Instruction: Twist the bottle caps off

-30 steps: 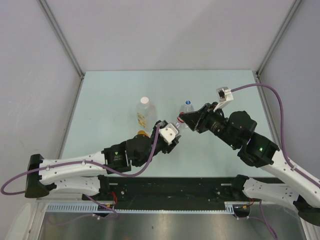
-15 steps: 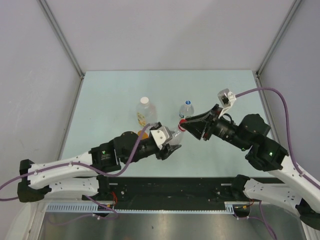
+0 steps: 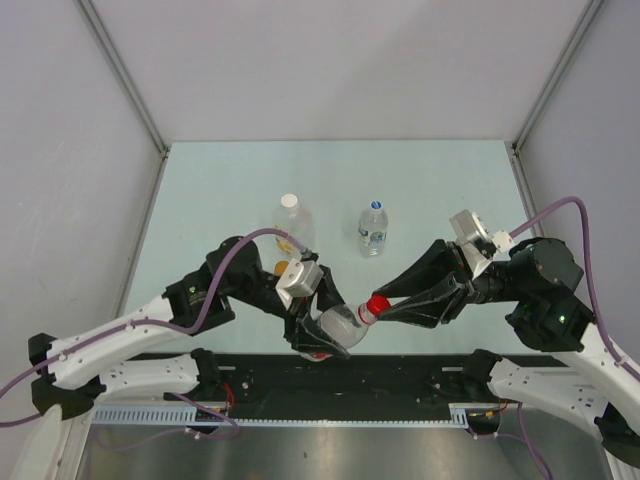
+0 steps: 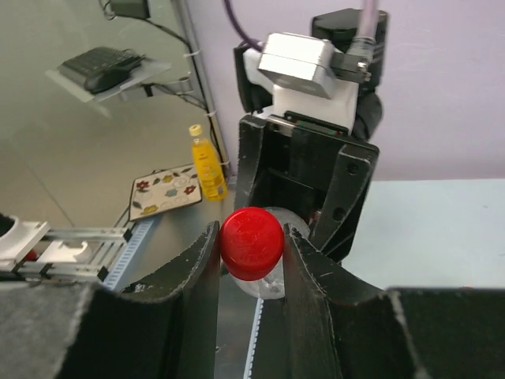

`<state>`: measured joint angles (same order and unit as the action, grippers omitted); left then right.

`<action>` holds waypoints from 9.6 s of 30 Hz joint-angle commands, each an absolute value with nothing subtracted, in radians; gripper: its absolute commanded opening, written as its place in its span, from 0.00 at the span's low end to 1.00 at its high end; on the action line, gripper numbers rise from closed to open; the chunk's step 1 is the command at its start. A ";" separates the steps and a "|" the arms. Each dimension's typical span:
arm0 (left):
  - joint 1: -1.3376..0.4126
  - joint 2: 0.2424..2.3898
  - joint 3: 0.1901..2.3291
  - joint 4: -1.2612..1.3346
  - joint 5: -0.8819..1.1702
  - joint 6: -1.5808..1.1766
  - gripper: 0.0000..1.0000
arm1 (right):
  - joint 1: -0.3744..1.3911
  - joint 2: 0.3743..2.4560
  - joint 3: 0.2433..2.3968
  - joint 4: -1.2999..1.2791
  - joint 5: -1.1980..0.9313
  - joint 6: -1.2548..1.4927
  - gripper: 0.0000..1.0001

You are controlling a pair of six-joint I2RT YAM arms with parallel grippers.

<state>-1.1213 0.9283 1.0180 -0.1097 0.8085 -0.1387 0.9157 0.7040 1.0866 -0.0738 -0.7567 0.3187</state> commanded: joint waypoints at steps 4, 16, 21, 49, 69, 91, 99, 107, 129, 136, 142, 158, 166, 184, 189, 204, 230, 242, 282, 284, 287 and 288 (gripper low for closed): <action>-1.069 0.950 1.049 0.040 1.060 -0.212 0.00 | 0.871 0.635 1.121 -0.049 -0.966 0.310 0.00; -0.999 0.899 0.993 -0.055 0.875 -0.153 0.02 | 0.807 0.690 1.200 -0.403 0.330 0.242 0.00; -1.000 0.847 0.959 -0.080 0.598 -0.130 0.00 | 0.802 0.720 1.024 -0.323 0.846 0.298 0.00; -1.003 0.669 0.850 -0.124 0.196 -0.166 0.00 | 0.196 1.641 0.940 -0.169 0.618 0.686 0.00; -1.003 0.695 0.815 -0.087 0.204 -0.176 0.00 | 0.166 1.799 1.020 -0.288 0.454 0.647 0.26; -1.003 0.771 0.856 -0.095 0.126 -0.158 0.01 | 0.299 0.936 1.008 -0.393 0.393 0.671 0.61; -1.003 0.891 0.940 -0.081 0.337 -0.072 0.03 | 0.339 0.689 0.971 -0.118 -0.558 0.721 0.71; -1.008 1.038 0.973 -0.012 0.577 -0.126 0.05 | 0.440 0.626 0.973 -0.207 -0.583 0.672 0.82; -1.037 1.069 0.999 -0.020 0.542 -0.124 0.06 | 0.787 0.704 0.973 -0.272 -0.296 0.525 0.76; -1.039 1.058 0.988 -0.020 0.531 -0.118 0.07 | 0.799 0.696 0.973 -0.265 -0.265 0.523 0.60; -1.042 1.054 0.986 -0.020 0.525 -0.118 0.07 | 0.799 0.678 0.971 -0.276 -0.247 0.522 0.49; -1.042 1.014 0.997 -0.067 0.353 -0.130 1.00 | 0.799 0.647 0.983 -0.279 -0.224 0.523 0.00; -1.042 0.879 1.031 -0.202 0.195 -0.057 1.00 | 0.799 0.678 1.101 -0.377 -0.097 0.474 0.00; -1.042 0.457 0.885 -0.253 -0.103 -0.084 1.00 | 0.387 1.237 1.457 -0.485 0.712 0.372 0.00; -1.042 0.436 0.851 -0.244 -0.192 -0.123 1.00 | 0.240 1.408 1.500 -0.450 0.629 0.414 0.00; -1.040 0.425 0.776 -0.227 -0.207 -0.141 1.00 | 0.209 1.678 1.431 -0.203 0.695 0.281 0.00; -1.040 0.434 0.726 -0.219 -0.207 -0.146 1.00 | 0.198 1.781 1.365 -0.198 0.680 0.331 0.08; -1.040 0.439 0.723 -0.219 -0.196 -0.147 1.00 | 0.199 1.732 1.336 -0.215 0.664 0.351 0.50; -1.040 0.426 0.693 -0.172 -0.442 -0.241 1.00 | 0.580 1.236 1.322 -0.465 0.642 0.255 1.00; -1.039 0.442 0.684 -0.146 -0.428 -0.239 1.00 | 0.621 1.206 1.299 -0.445 0.585 0.255 1.00; -1.040 0.508 0.710 -0.179 -0.425 -0.273 1.00 | 0.624 1.138 1.229 -0.371 0.399 0.336 1.00; -1.040 0.546 0.718 -0.190 -0.419 -0.290 1.00 | 0.626 1.126 1.192 -0.348 0.340 0.345 0.99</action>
<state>-1.0424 0.4599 0.6941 -0.1986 -0.3931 -0.2295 0.6228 1.1751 1.2800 -0.4007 0.5522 0.2874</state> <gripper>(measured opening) 0.996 0.993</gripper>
